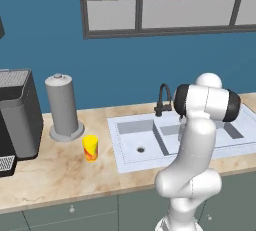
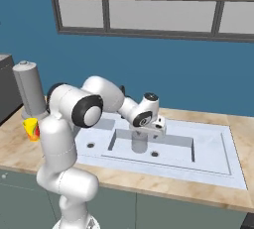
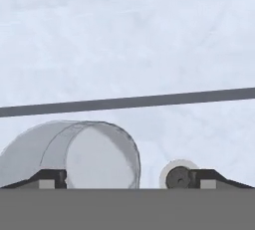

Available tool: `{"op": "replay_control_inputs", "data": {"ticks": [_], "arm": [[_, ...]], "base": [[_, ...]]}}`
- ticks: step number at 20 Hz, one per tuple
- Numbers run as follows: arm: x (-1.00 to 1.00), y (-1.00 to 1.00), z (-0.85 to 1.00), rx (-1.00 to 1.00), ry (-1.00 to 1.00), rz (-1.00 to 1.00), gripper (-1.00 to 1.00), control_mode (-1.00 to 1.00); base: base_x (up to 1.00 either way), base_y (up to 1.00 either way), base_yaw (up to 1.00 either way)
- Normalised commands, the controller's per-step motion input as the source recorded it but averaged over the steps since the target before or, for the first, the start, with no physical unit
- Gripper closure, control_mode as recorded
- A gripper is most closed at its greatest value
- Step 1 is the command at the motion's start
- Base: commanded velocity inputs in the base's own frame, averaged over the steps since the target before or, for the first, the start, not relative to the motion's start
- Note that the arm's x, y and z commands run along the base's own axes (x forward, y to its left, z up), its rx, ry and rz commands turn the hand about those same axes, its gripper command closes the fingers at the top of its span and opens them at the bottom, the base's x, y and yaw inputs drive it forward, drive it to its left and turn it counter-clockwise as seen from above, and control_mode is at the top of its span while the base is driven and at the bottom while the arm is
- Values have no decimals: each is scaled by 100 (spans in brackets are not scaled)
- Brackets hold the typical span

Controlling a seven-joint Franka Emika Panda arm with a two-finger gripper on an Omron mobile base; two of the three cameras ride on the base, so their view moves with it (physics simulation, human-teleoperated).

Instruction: Place the cup in the left basin and the glass cup in the right basin of the sink.

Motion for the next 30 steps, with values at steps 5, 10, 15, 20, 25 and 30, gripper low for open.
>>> {"op": "replay_control_inputs", "data": {"ticks": [5,10,15,20,25,30], "arm": [[-23,0,45,0,-12,0,-100,-100],[-32,0,45,0,-9,0,-100,-100],[-46,14,48,0,-3,-1,-100,-100],[-53,24,39,0,0,-2,-100,-100],[-51,29,30,0,0,-3,-100,-100],[-54,31,27,0,0,-2,-100,-100]], "base": [[0,0,0],[0,0,0],[0,0,0],[0,0,0],[0,0,0],[0,0,0]]}}
